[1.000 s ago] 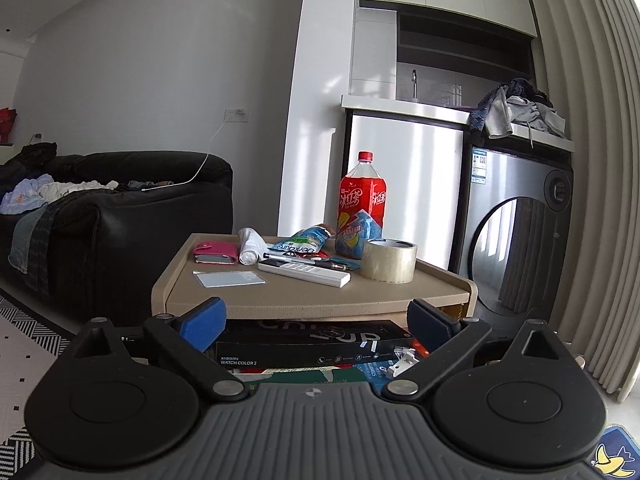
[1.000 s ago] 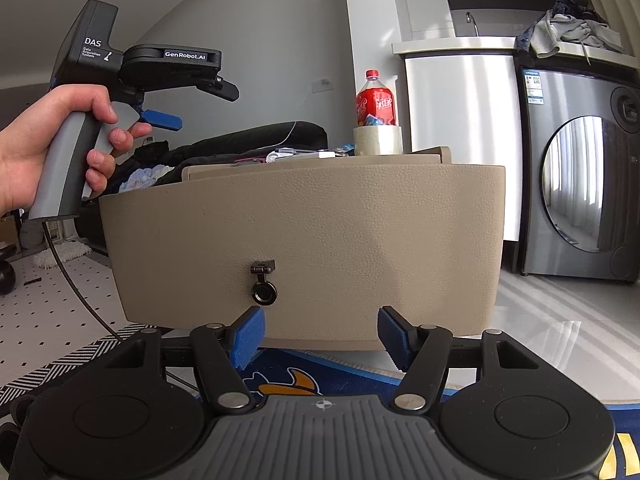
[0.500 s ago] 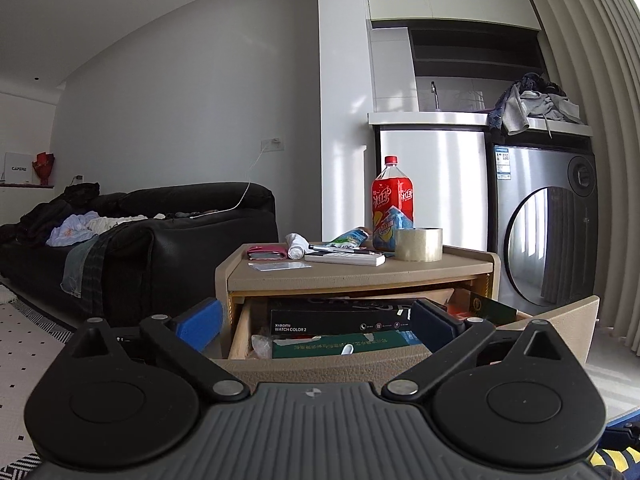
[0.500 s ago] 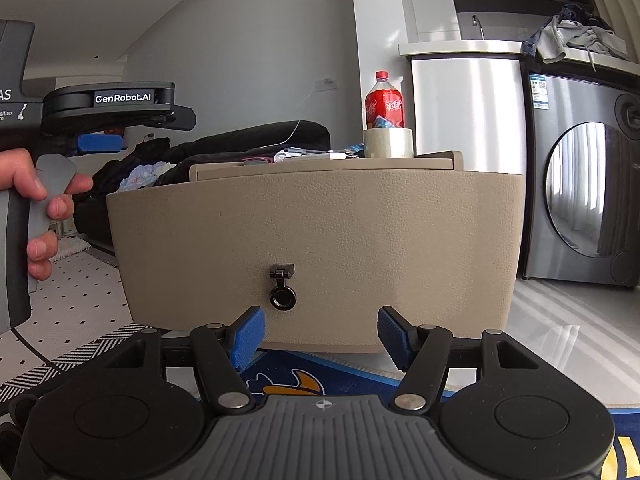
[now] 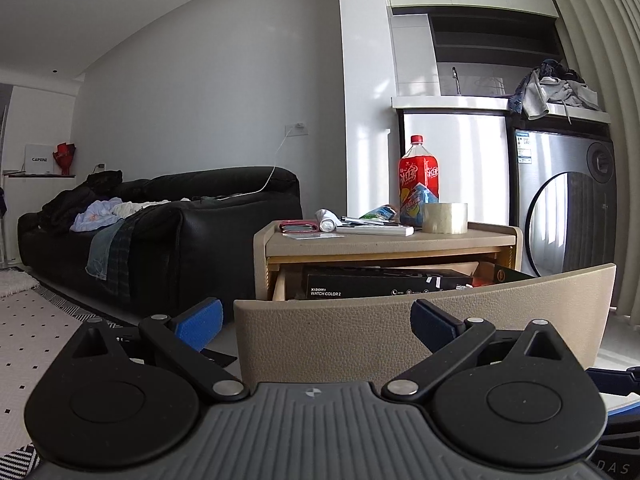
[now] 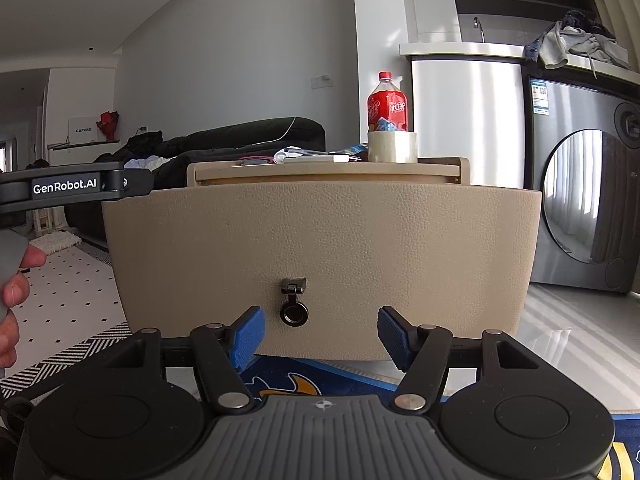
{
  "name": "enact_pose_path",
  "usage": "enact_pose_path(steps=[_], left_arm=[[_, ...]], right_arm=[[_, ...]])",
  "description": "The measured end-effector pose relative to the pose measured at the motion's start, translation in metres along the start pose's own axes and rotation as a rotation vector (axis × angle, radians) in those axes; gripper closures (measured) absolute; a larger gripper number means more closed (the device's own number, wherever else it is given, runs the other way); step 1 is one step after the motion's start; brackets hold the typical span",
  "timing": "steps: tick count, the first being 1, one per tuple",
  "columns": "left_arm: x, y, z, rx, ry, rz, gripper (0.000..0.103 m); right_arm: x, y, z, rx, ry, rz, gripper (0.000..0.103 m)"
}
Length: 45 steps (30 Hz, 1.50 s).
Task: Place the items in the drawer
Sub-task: 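Push the top drawer front inward with the left gripper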
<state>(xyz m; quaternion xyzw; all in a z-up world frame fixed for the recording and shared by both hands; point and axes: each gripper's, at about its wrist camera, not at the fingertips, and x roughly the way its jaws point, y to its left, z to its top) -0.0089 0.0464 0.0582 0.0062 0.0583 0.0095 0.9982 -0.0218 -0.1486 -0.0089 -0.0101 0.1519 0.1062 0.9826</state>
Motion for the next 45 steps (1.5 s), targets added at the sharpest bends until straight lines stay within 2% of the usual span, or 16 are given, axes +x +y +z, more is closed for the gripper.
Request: enact_pose_path(steps=[15,22,26,30,32,36,45], left_arm=[[-0.018,0.003,-0.021,-0.026,-0.004,0.019,0.0],[-0.014,0.001,-0.024,-0.007,0.022,0.026,0.0],[-0.015,0.002,-0.026,-0.016,0.026,0.025,0.0],[-0.016,0.004,-0.03,-0.029,0.037,0.031,0.0],[-0.016,0.006,-0.032,-0.036,0.044,0.032,0.0],[-0.015,0.008,-0.034,-0.043,0.049,0.03,0.0],[-0.001,0.008,-0.037,-0.06,0.127,0.043,0.0]], right_arm=[[0.027,0.014,0.007,0.03,-0.018,-0.062,0.037],[0.042,0.021,0.005,0.031,-0.02,-0.079,0.039],[0.05,0.027,0.002,0.026,-0.015,-0.087,0.05],[0.059,0.032,0.0,0.02,-0.01,-0.095,0.072],[0.063,0.035,-0.001,0.017,-0.008,-0.098,0.079],[0.065,0.035,-0.001,0.018,-0.011,-0.103,0.085],[0.066,0.033,-0.001,0.023,-0.018,-0.112,0.085]])
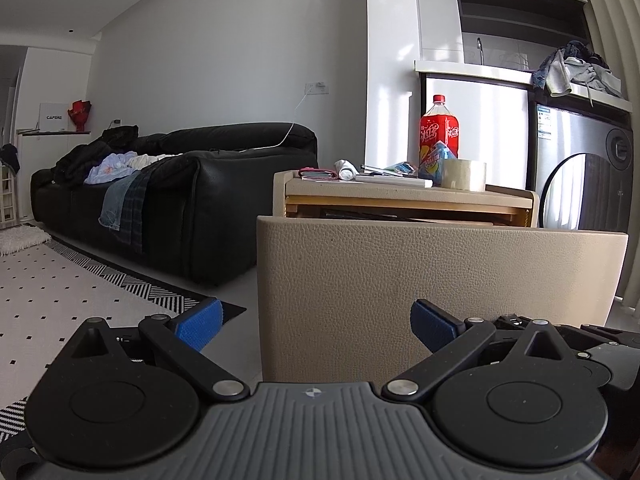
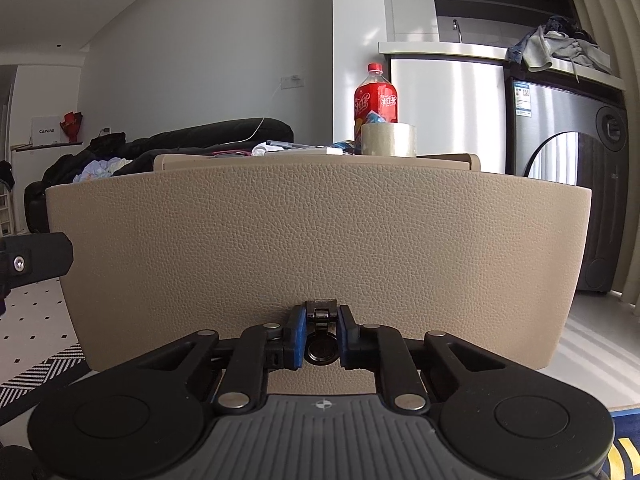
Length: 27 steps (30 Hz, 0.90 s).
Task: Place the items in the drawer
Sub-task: 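Push the top drawer front inward with the left gripper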
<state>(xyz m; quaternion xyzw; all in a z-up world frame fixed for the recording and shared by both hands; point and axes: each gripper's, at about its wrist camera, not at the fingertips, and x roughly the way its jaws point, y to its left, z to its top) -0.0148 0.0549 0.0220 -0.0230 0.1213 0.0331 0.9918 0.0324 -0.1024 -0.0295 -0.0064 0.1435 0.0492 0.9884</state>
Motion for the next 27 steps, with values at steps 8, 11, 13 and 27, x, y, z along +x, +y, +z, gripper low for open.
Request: enact_pose_path(steps=[8,11,13,27], left_arm=[[0.006,-0.01,0.002,0.021,0.032,0.023,0.0],[0.007,-0.011,0.003,0.028,0.025,0.028,0.0],[0.008,-0.012,0.004,0.032,0.02,0.031,0.0],[0.01,-0.016,0.02,0.022,-0.018,0.01,0.0]], right_arm=[[0.008,0.0,0.003,-0.007,0.002,0.002,0.086],[0.013,0.0,0.005,-0.01,0.004,0.002,0.085],[0.017,0.0,0.007,-0.012,0.004,0.002,0.086],[0.046,-0.002,0.015,-0.004,0.008,0.004,0.085]])
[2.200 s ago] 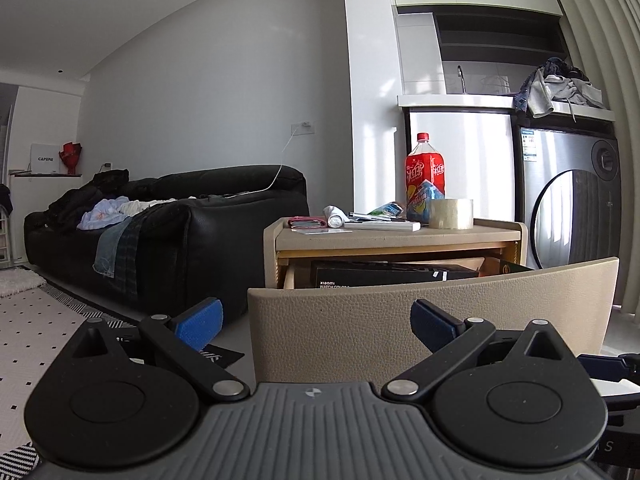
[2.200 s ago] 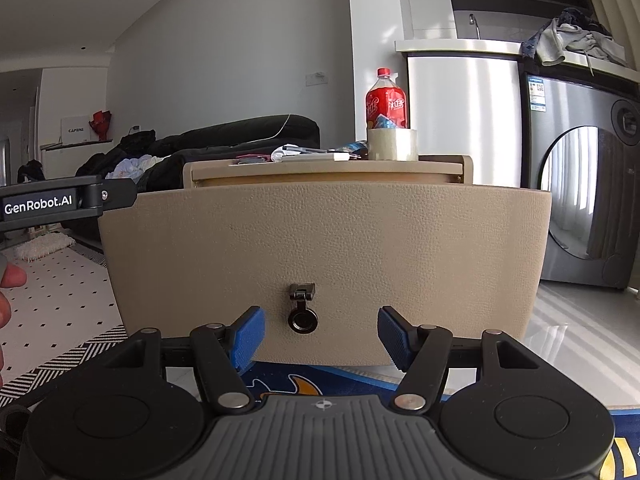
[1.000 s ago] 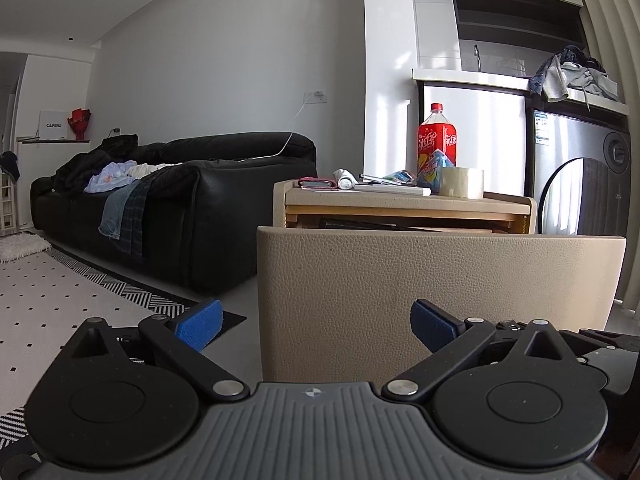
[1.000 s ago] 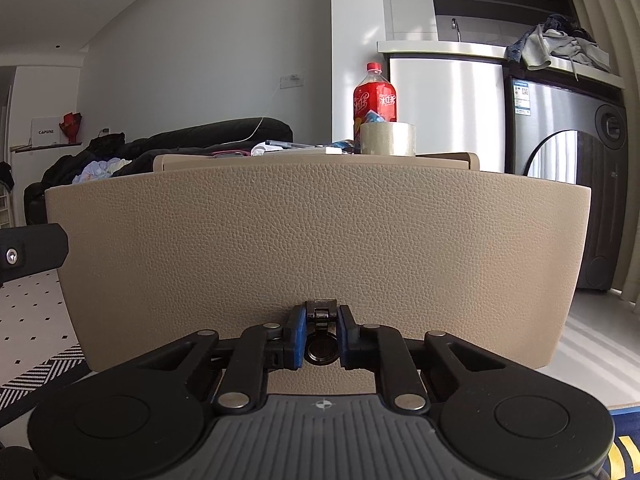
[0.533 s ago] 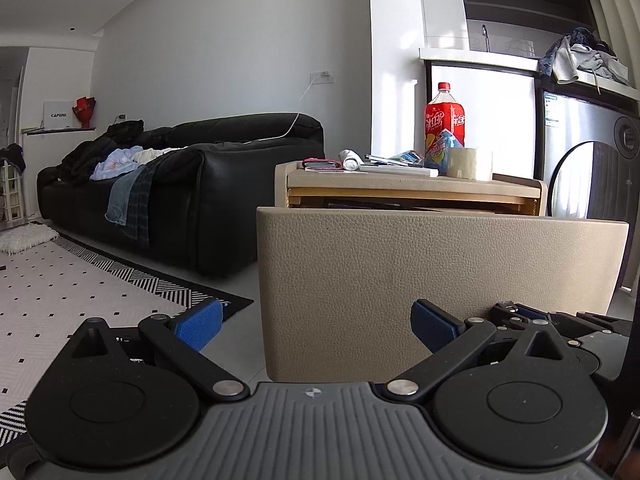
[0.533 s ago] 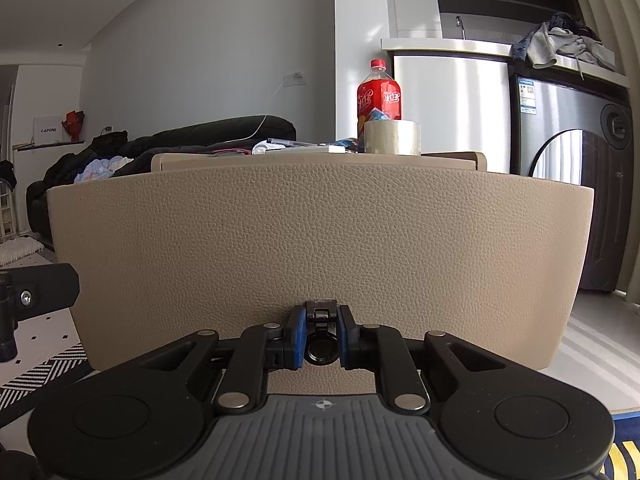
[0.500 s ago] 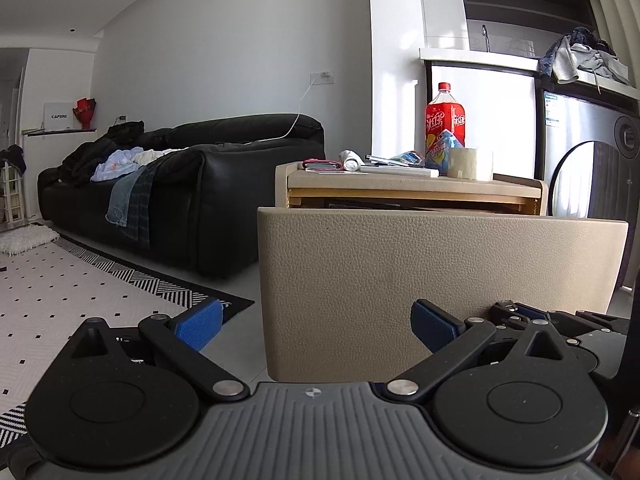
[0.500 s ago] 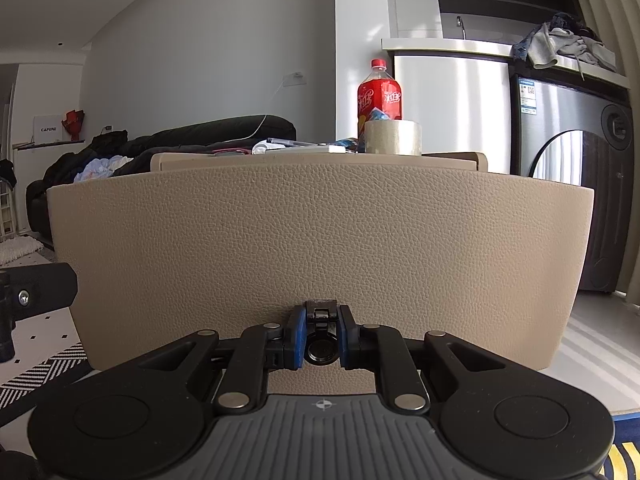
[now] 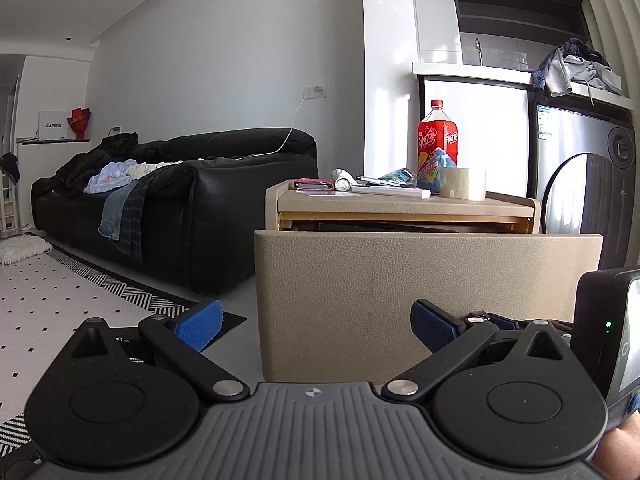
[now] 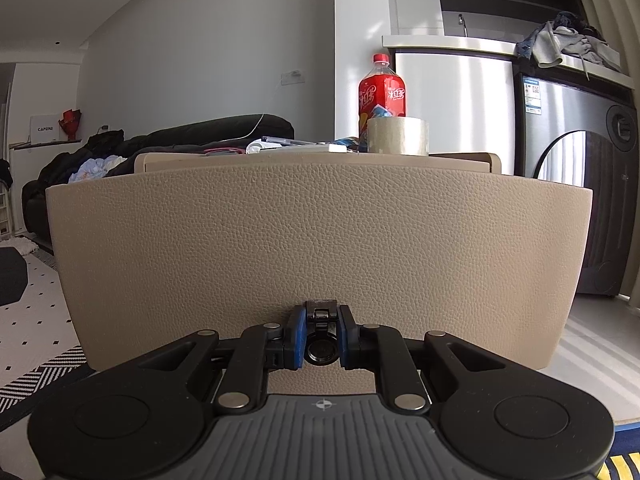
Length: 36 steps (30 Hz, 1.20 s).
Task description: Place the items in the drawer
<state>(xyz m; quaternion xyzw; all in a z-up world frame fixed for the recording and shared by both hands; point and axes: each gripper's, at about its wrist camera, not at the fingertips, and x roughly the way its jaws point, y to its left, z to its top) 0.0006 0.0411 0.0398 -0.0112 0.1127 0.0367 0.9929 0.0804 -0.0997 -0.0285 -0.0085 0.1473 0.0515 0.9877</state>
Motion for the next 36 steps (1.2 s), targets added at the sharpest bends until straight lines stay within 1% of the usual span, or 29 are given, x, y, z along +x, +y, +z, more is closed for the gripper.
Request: enact_pose_path(steps=[2,6,9,18,28,36], left_arm=[[0.001,0.0,0.001,-0.004,-0.002,-0.002,0.0],[0.004,0.0,0.004,-0.024,0.022,-0.05,0.0],[0.008,-0.003,0.007,-0.001,0.029,-0.057,0.0],[0.016,-0.007,0.013,-0.013,0.047,-0.091,0.0],[0.018,-0.009,0.014,-0.014,0.047,-0.094,0.0],[0.017,-0.008,0.019,-0.012,0.035,-0.091,0.0]], right_arm=[[0.002,-0.001,0.0,-0.003,-0.001,0.003,0.085],[0.006,0.0,0.0,-0.013,-0.006,0.0,0.085],[0.011,-0.001,0.002,-0.007,-0.007,0.005,0.085],[0.03,0.0,0.007,-0.015,-0.008,0.005,0.085],[0.052,0.003,0.011,-0.03,-0.013,-0.009,0.085],[0.075,0.004,0.021,-0.01,0.001,-0.017,0.085]])
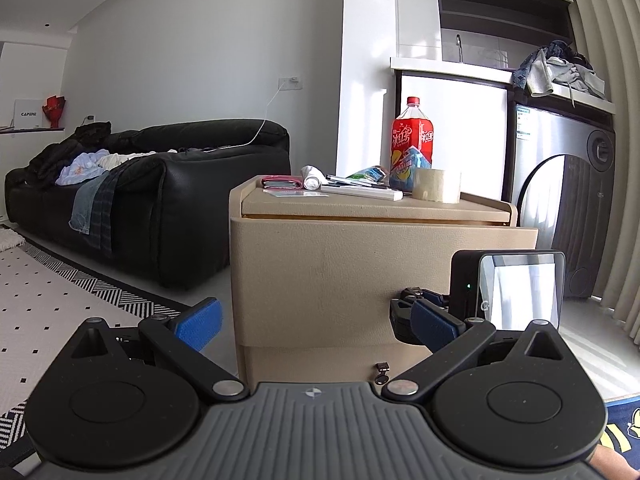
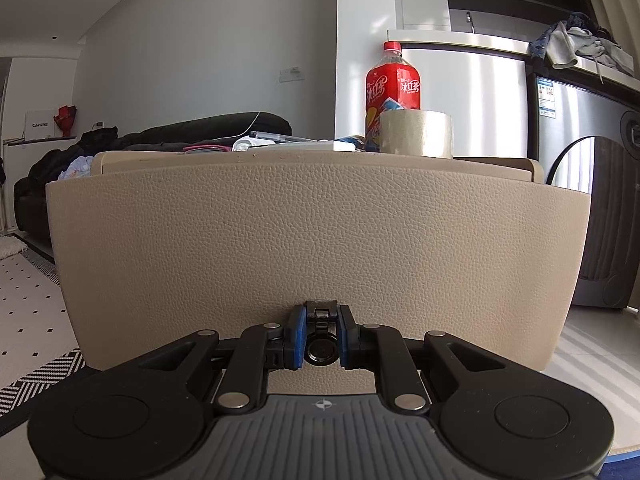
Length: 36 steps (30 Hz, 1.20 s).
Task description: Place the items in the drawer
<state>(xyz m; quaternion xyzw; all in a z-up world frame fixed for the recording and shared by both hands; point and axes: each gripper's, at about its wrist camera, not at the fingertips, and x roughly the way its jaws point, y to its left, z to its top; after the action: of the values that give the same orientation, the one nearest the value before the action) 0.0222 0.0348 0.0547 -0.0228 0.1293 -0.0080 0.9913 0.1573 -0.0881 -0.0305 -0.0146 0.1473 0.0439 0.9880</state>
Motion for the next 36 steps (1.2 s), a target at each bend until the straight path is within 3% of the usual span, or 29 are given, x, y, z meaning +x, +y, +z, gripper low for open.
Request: enact_pose_path(steps=[27,36], left_arm=[[0.006,0.004,0.01,0.013,-0.009,0.002,0.0],[0.003,0.002,0.013,0.008,-0.023,-0.001,0.0]], right_arm=[[0.053,0.004,0.02,-0.01,0.02,-0.026,0.085],[0.054,0.004,0.021,-0.032,0.029,-0.03,0.084]])
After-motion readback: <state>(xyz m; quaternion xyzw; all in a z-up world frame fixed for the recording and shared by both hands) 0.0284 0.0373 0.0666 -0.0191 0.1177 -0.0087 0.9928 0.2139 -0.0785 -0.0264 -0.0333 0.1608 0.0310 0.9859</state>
